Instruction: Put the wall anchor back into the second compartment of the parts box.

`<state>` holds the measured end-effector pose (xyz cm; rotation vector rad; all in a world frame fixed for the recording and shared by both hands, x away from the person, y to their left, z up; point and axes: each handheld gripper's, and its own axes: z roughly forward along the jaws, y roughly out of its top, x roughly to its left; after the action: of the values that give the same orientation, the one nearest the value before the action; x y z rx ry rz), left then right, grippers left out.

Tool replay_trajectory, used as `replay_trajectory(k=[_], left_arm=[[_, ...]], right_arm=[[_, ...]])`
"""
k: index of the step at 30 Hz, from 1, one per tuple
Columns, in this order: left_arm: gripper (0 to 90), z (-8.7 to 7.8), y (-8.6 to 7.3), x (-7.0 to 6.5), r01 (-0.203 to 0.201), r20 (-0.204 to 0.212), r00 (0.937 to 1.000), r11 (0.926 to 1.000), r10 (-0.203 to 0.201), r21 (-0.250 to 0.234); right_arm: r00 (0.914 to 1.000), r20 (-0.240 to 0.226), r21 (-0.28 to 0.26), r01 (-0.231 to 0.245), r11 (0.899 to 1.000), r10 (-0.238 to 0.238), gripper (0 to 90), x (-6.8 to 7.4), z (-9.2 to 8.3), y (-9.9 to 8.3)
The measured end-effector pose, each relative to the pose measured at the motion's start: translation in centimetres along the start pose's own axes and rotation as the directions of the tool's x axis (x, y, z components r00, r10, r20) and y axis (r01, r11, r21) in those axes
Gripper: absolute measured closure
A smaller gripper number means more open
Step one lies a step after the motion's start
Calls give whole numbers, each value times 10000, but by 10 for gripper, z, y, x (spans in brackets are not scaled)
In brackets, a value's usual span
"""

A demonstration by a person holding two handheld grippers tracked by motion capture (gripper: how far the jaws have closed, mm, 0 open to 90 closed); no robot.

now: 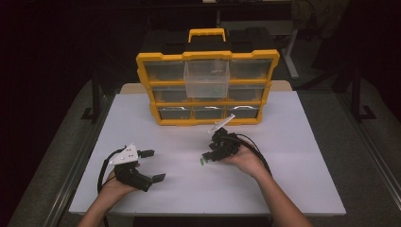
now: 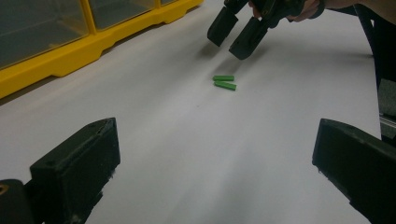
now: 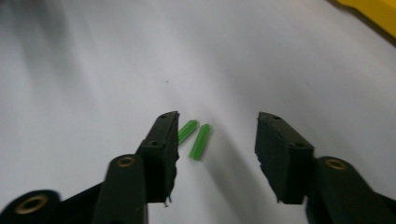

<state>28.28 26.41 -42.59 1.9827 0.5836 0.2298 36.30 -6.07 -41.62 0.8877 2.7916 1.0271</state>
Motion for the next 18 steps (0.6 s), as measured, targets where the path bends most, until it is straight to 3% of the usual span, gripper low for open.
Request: replay_trajectory(k=[3,18], left_arm=[[7,0,0,0,-10,-3,10000,10000,10,20],[7,0,0,0,-11,-7,10000,10000,11,41]], right_arm=[[9997,-226,256,30,9997,-25,580,3,7,0],[9989,-110,681,463,9966,-456,756,4,24,0]])
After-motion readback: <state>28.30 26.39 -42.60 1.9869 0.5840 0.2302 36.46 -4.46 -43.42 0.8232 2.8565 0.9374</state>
